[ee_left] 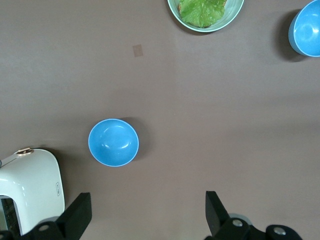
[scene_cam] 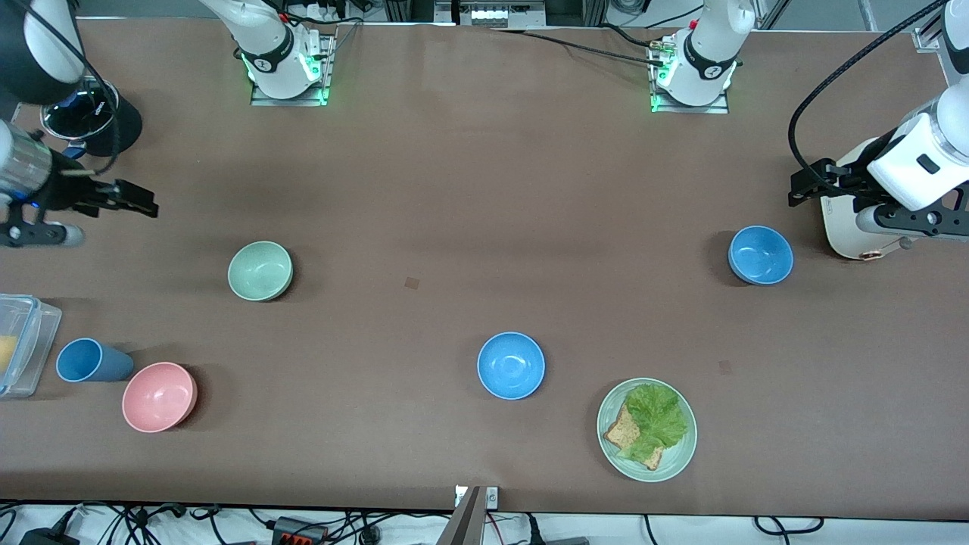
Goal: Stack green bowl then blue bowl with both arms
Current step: 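Reach the right gripper down toward the pale green bowl, then close the right gripper on the rim of the pale green bowl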
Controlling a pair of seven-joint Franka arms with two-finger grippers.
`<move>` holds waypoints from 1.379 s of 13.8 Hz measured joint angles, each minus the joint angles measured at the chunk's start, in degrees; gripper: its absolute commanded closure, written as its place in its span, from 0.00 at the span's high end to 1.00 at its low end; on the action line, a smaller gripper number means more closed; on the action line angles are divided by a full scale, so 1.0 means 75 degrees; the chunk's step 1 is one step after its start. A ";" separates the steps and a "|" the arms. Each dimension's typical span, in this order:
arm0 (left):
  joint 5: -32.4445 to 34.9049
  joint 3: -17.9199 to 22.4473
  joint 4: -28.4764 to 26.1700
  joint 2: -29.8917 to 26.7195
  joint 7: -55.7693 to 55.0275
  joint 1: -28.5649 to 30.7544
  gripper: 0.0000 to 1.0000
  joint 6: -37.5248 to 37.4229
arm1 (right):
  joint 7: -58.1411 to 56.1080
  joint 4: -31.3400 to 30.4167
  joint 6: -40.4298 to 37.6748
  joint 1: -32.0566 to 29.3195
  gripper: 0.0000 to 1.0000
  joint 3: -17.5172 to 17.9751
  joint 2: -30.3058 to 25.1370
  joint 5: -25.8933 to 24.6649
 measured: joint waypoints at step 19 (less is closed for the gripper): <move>0.0000 -0.0007 0.0001 -0.0004 -0.0004 0.0035 1.00 -0.0032 | 0.0000 -0.0003 0.1502 0.0143 0.63 -0.0052 0.3745 -0.0111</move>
